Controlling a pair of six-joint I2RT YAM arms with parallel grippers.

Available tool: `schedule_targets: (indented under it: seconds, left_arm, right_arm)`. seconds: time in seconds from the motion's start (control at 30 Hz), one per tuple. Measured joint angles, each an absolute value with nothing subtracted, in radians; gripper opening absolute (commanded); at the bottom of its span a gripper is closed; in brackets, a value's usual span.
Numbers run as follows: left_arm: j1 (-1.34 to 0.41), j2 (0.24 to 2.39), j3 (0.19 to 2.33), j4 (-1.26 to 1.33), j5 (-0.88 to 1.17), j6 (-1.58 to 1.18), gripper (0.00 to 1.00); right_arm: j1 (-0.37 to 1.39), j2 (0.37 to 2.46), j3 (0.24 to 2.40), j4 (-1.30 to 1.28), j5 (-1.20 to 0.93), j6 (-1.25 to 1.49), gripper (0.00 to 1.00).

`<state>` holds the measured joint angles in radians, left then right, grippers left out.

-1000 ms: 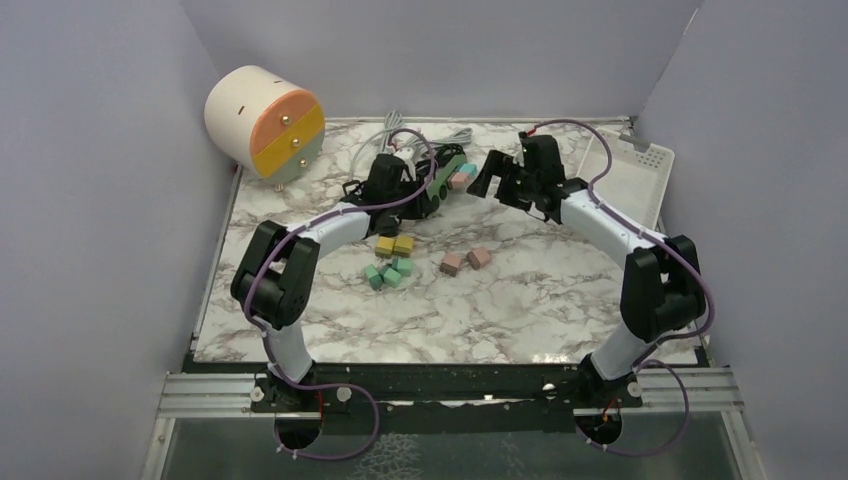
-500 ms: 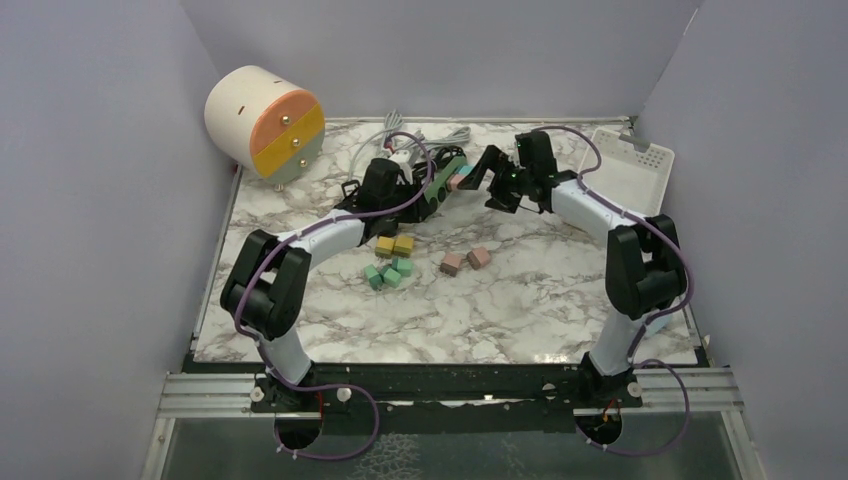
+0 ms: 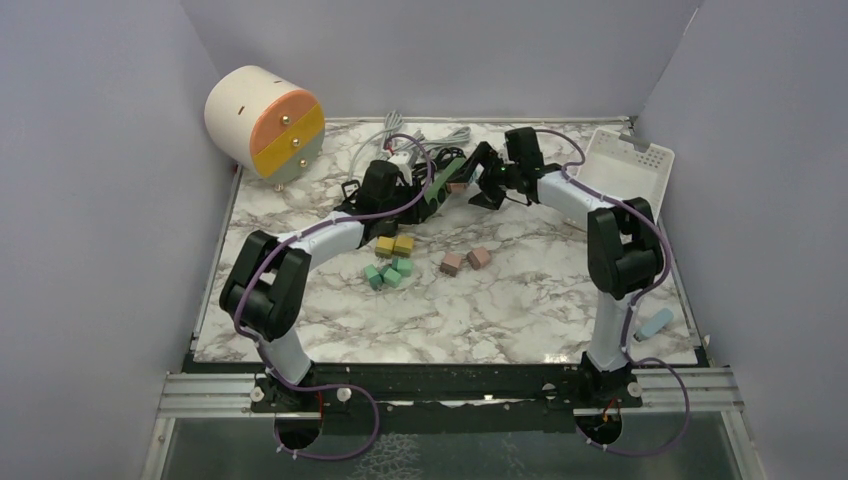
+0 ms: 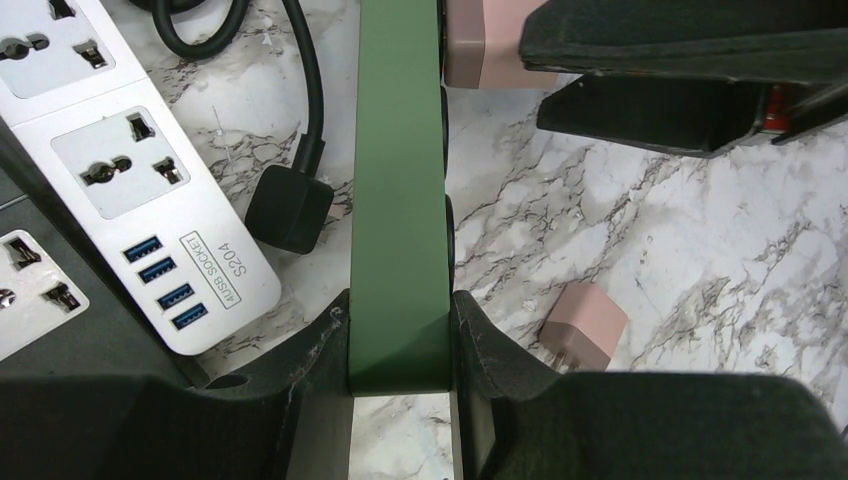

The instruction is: Pull the plug off the socket

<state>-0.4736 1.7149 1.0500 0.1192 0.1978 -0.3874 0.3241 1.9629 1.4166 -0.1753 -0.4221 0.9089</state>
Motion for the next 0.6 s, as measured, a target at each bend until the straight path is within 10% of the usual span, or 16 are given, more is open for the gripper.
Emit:
schedule_targets:
  seconds: [0.23,0.5,0.6]
  left_arm:
    - [-0.474,1.702,1.044,0.128,0.198,-0.387,0.00]
    - [-0.480,1.702,1.030,0.135,0.198,-0.401,0.00]
    - [-0.480,1.702,1.029,0.148,0.192,-0.403,0.00]
  right_arm:
    - [0.324,2.035,1.450,-0.147,-0.424,0.976,0.66]
    - [0.321,2.081,1.488,-0.093,-0.426,1.060,0.02]
    - [0.321,2.084,1.502,-0.085,-0.432,1.079,0.01]
